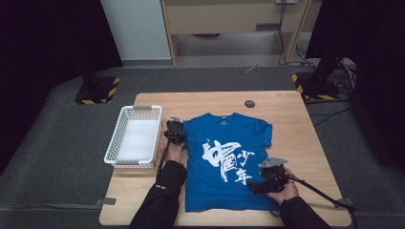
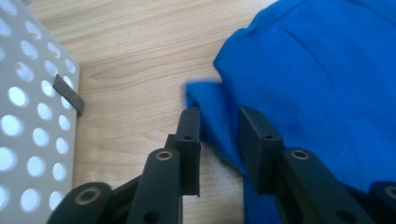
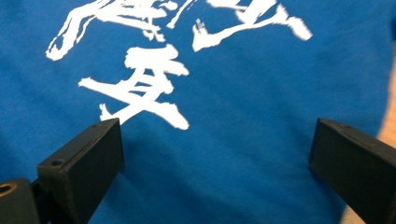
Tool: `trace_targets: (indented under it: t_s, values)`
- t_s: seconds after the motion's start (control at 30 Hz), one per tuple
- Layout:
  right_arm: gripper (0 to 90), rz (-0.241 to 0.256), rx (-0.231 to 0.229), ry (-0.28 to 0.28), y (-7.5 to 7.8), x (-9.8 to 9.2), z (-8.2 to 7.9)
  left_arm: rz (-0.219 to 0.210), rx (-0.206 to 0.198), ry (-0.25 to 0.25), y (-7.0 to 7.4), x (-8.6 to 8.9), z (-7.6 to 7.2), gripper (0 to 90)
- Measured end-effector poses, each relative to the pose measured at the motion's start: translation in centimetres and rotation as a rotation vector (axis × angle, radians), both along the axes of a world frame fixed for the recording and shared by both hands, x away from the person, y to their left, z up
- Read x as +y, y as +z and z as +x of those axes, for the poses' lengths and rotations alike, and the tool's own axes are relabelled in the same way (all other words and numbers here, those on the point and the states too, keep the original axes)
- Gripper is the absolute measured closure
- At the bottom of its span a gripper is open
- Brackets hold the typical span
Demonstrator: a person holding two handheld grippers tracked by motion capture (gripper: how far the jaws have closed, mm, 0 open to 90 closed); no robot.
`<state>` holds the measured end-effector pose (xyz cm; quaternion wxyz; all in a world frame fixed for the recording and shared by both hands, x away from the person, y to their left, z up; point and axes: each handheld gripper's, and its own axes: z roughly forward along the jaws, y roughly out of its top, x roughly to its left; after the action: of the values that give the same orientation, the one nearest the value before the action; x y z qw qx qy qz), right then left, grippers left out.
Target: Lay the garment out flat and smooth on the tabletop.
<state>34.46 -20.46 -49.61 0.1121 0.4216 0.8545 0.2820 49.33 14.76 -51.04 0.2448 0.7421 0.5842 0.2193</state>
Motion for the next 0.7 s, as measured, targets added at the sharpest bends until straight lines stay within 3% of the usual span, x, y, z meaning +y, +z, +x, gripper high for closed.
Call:
trace_targets:
  t_s: [0.07,0.17,0.3,0.4,0.53,0.7]
  values:
    - [3.5,0.006,-0.02,-0.008,0.3,-0.1,0.1,-0.042,-0.022,0.0,0.7,0.3,-0.3,64.3]
    - [3.5,0.023,-0.043,-0.027,0.7,-0.1,0.5,-0.101,-0.071,-0.046,1.7,-0.1,-0.9,56.3]
    - [3.7,0.022,-0.061,-0.047,0.7,0.1,1.7,-0.149,-0.072,-0.134,1.7,-2.1,-1.4,49.8]
    - [3.5,0.02,-0.043,-0.057,0.3,0.3,2.5,-0.132,-0.035,-0.183,0.7,-3.7,-1.6,46.9]
    - [3.2,0.006,-0.01,-0.06,-0.4,0.3,3.1,-0.119,0.002,-0.206,-0.9,-4.7,-1.6,46.0]
    - [3.6,0.005,-0.006,-0.067,-0.9,0.3,3.9,-0.119,-0.032,-0.216,-1.2,-4.7,-1.4,45.4]
